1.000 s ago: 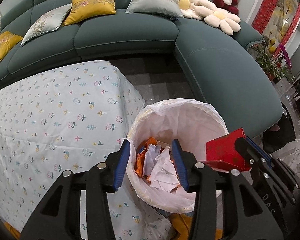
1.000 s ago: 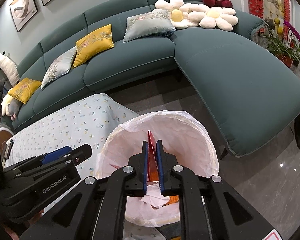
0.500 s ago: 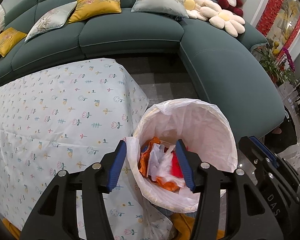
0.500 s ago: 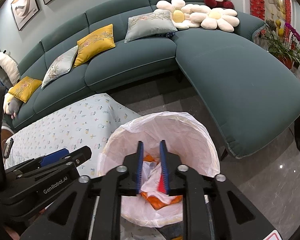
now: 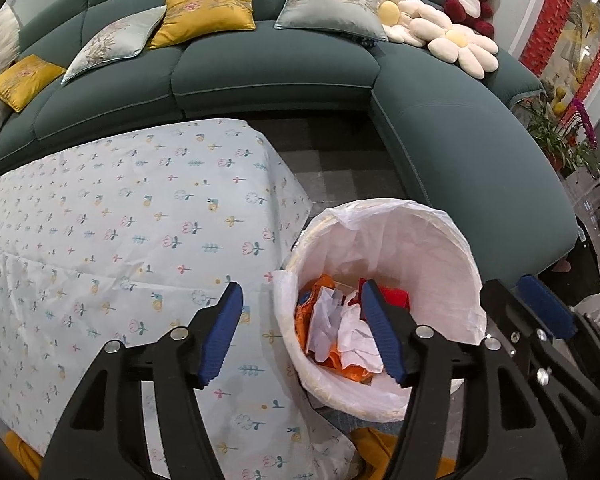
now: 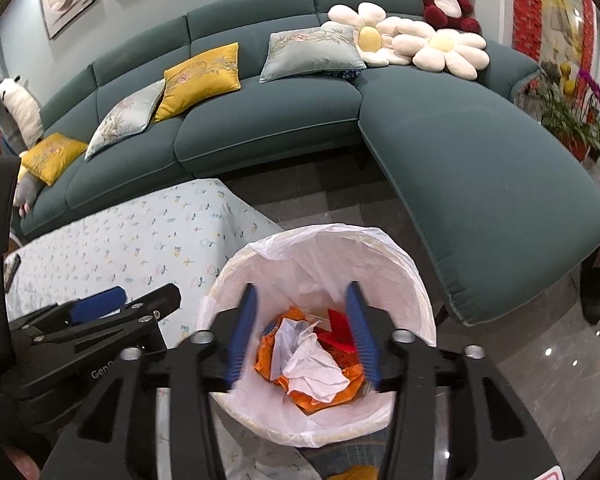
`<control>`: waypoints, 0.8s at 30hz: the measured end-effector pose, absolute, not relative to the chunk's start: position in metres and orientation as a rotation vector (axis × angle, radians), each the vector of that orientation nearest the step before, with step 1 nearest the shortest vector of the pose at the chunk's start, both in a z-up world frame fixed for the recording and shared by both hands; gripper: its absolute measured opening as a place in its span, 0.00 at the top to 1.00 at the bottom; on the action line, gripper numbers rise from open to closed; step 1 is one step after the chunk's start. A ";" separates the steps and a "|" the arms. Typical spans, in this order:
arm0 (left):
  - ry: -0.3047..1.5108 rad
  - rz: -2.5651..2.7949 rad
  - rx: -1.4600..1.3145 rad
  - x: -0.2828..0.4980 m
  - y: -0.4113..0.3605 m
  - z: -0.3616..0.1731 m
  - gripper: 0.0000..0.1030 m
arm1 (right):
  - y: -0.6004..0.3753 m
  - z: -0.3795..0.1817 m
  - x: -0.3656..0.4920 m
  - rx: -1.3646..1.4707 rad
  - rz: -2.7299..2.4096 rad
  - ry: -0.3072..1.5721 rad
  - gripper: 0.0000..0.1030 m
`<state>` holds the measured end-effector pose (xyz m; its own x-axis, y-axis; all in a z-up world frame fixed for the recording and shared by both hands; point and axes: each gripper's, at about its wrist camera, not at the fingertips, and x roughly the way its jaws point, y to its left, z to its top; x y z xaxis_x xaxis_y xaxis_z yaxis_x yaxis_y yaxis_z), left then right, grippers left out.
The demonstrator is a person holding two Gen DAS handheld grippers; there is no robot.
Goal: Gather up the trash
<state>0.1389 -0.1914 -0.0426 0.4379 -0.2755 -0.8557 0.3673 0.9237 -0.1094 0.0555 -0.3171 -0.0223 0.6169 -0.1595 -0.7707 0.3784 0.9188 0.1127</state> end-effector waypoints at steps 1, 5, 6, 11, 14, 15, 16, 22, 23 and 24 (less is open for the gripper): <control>1.041 -0.391 0.099 0.139 -0.189 -0.042 0.39 | -0.316 -0.022 0.055 0.266 -0.320 0.853 0.45; 1.036 -0.353 0.100 0.136 -0.177 -0.044 0.31 | -0.310 -0.020 0.048 0.247 -0.327 0.852 0.29; 1.034 -0.347 0.100 0.135 -0.173 -0.046 0.30 | -0.310 -0.021 0.047 0.248 -0.326 0.851 0.25; 1.023 -0.318 0.136 0.129 -0.164 -0.054 0.29 | -0.303 -0.025 0.044 0.206 -0.343 0.868 0.18; 1.017 -0.301 0.155 0.124 -0.160 -0.059 0.23 | -0.296 -0.029 0.042 0.176 -0.336 0.877 0.18; 1.017 -0.298 0.156 0.122 -0.158 -0.061 0.23 | -0.293 -0.031 0.041 0.166 -0.334 0.877 0.18; 1.017 -0.294 0.158 0.121 -0.156 -0.063 0.22 | -0.291 -0.033 0.039 0.159 -0.332 0.877 0.18; 1.026 -0.265 0.161 0.116 -0.147 -0.075 0.19 | -0.292 -0.046 0.033 0.201 -0.327 0.897 0.17; 1.027 -0.262 0.164 0.115 -0.147 -0.077 0.19 | -0.292 -0.049 0.032 0.211 -0.328 0.899 0.17; 1.027 -0.258 0.168 0.114 -0.146 -0.080 0.19 | -0.293 -0.051 0.031 0.218 -0.329 0.899 0.17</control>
